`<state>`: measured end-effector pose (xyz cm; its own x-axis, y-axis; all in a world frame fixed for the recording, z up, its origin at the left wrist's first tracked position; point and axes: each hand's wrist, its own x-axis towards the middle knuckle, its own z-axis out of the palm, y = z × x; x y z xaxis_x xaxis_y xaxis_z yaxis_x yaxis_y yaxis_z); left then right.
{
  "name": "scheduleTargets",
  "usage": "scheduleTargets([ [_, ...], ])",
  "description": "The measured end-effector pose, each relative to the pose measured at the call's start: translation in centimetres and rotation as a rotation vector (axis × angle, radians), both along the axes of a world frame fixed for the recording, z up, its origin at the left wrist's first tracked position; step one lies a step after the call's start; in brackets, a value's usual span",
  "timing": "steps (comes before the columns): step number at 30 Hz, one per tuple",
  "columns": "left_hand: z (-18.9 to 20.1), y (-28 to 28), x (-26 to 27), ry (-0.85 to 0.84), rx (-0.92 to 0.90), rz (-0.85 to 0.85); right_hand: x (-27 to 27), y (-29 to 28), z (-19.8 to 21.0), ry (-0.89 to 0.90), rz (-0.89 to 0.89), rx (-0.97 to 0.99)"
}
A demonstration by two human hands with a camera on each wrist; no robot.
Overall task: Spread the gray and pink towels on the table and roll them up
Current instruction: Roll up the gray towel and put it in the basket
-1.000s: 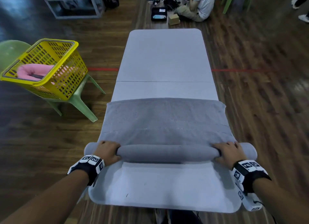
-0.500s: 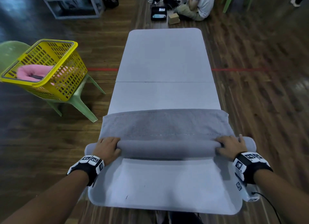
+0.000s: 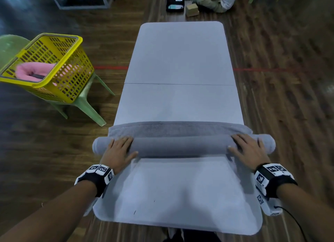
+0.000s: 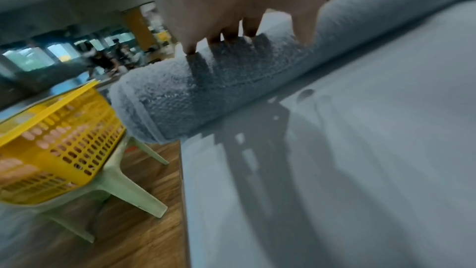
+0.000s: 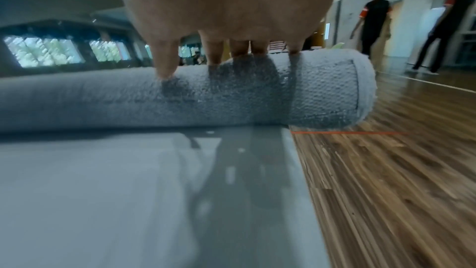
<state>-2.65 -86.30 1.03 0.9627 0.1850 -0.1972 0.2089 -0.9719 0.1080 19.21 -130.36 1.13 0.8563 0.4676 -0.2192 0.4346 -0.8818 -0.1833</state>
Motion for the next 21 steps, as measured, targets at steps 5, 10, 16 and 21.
scheduleTargets([
  [5,0.3,0.9,1.9,0.048,0.010,-0.120,1.4,-0.2,-0.2,0.087,0.116,-0.112],
  [10,0.7,2.9,5.8,-0.017,0.037,0.056,5.9,1.9,0.7,0.010,0.005,-0.085],
  [16,0.3,3.7,7.5,0.209,0.051,0.052,7.2,1.9,0.4,0.131,0.009,-0.176],
  [21,1.8,-2.7,7.5,0.258,-0.022,0.223,2.9,4.4,1.8,0.346,-0.133,-0.140],
])
